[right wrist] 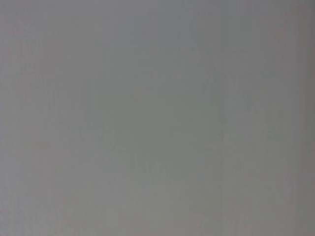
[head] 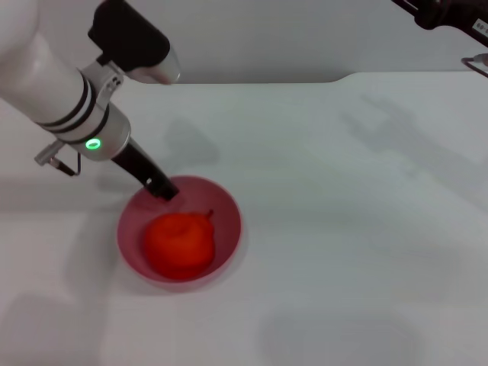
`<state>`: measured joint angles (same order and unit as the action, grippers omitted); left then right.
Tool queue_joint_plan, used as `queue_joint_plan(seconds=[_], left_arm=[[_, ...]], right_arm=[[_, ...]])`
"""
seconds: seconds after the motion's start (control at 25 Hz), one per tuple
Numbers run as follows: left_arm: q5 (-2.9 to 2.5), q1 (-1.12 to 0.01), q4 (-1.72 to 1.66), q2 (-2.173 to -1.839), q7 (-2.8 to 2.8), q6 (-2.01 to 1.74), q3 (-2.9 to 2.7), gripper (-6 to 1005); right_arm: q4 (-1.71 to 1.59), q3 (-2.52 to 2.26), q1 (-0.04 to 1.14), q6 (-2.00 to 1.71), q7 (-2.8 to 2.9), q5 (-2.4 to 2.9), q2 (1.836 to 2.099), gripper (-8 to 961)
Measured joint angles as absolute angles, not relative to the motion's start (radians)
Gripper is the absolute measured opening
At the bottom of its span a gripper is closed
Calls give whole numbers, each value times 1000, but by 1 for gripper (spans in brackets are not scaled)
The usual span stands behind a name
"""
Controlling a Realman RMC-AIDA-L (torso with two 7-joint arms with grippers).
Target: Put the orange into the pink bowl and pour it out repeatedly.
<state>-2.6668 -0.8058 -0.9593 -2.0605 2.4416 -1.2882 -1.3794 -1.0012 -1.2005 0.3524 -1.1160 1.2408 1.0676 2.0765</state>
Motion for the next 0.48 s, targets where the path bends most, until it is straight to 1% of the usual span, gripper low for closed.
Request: queue_joint_plan(seconds=[0.16,0.24,0.48], left_arm=[[-2667,-798,-1028,-2060,2448,-1295,-1378,353],[-2667,-793,-1081,-2059,2451,-1303,-1378,599],[-2662,-771,-1190,-2058,2453,-1317,-1369,774]], right_arm=[[-974,-1186,364,-1115,1241,1068,2076,593],[-965,-1183,368,-1112,1241,1068,2076,593],[-946,-1166,378,-1107,1240,1068,2075,592]])
